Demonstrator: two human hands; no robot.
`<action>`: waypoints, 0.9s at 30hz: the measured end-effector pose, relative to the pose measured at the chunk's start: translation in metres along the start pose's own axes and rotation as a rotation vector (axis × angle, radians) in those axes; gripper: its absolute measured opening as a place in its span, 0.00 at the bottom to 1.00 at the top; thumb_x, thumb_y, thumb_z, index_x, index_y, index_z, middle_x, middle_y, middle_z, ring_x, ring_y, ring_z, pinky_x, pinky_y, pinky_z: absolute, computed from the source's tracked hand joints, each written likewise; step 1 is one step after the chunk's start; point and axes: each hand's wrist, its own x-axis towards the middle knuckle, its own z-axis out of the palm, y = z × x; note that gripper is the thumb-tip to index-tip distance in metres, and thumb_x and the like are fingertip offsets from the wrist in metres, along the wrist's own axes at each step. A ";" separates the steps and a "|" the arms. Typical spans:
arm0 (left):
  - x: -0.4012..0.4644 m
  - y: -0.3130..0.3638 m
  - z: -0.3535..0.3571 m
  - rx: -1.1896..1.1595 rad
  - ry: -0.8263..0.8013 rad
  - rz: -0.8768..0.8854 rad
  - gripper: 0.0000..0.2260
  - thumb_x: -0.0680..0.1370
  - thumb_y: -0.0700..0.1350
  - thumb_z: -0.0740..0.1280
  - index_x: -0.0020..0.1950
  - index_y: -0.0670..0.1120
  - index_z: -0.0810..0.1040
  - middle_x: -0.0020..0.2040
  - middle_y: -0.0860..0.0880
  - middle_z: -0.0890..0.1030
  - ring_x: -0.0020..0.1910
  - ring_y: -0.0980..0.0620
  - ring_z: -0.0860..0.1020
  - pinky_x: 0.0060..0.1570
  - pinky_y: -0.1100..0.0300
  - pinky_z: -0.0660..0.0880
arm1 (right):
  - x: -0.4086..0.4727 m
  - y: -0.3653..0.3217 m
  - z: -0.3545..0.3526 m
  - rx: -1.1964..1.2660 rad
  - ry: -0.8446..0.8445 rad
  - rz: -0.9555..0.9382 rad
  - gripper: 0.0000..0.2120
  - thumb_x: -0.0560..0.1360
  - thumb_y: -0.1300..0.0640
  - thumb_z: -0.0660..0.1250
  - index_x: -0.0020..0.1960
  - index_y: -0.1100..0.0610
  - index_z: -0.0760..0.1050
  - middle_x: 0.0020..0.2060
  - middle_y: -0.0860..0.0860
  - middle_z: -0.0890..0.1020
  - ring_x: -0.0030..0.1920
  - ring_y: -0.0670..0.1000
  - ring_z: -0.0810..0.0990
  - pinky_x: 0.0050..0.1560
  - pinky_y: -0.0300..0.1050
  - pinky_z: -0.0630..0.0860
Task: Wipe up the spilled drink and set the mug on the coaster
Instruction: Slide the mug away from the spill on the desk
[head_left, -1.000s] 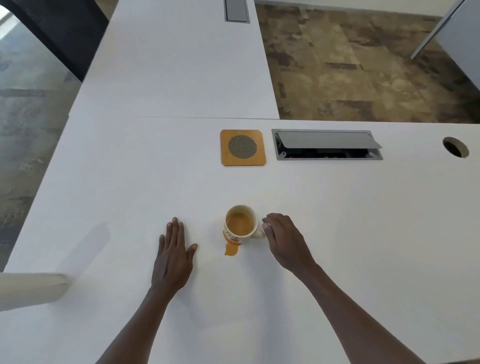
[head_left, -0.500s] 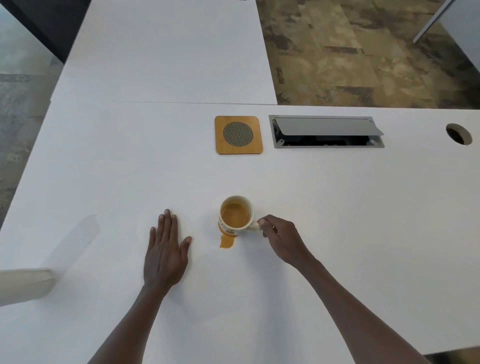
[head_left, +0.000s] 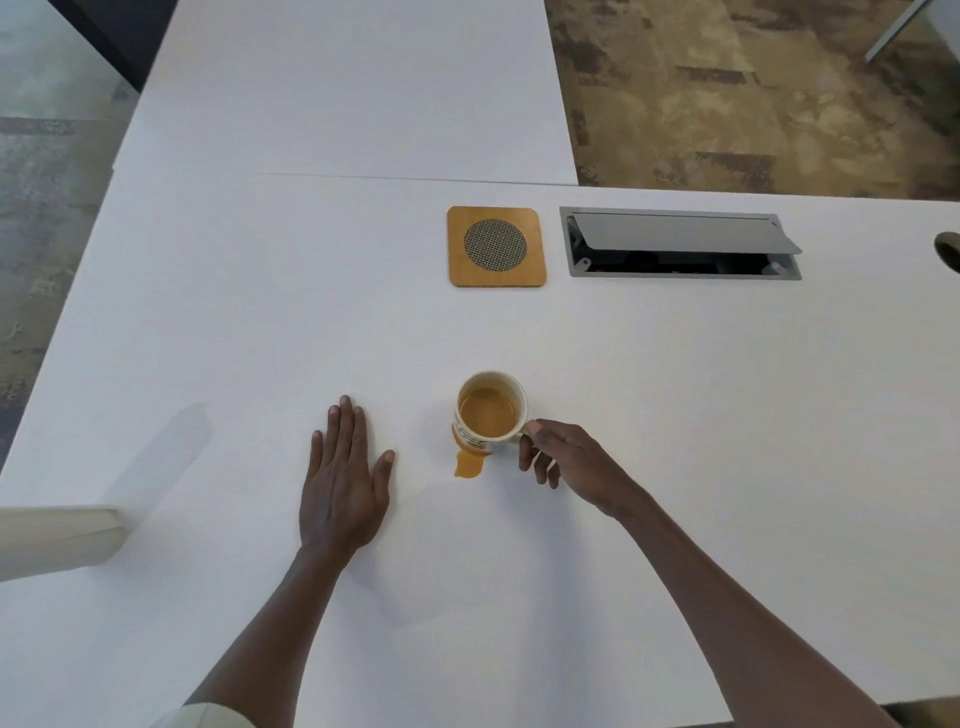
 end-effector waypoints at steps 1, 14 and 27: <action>0.000 0.000 0.000 0.003 0.000 0.001 0.32 0.83 0.57 0.48 0.82 0.40 0.50 0.84 0.45 0.48 0.83 0.49 0.46 0.81 0.48 0.49 | 0.000 0.000 0.000 -0.002 -0.002 0.003 0.18 0.84 0.50 0.53 0.41 0.55 0.75 0.38 0.50 0.81 0.34 0.50 0.74 0.35 0.42 0.69; -0.002 0.000 -0.001 -0.004 0.006 0.012 0.32 0.83 0.57 0.48 0.82 0.40 0.51 0.84 0.44 0.49 0.83 0.48 0.47 0.81 0.47 0.50 | 0.007 -0.001 -0.003 0.062 -0.054 0.022 0.19 0.85 0.55 0.53 0.37 0.55 0.70 0.37 0.55 0.80 0.37 0.52 0.77 0.37 0.42 0.73; -0.002 0.001 -0.001 -0.001 0.007 0.011 0.32 0.83 0.57 0.48 0.82 0.39 0.52 0.84 0.44 0.49 0.83 0.48 0.46 0.81 0.48 0.49 | 0.020 -0.046 -0.001 0.136 -0.113 -0.046 0.17 0.80 0.50 0.57 0.36 0.54 0.70 0.36 0.55 0.80 0.36 0.53 0.76 0.35 0.41 0.72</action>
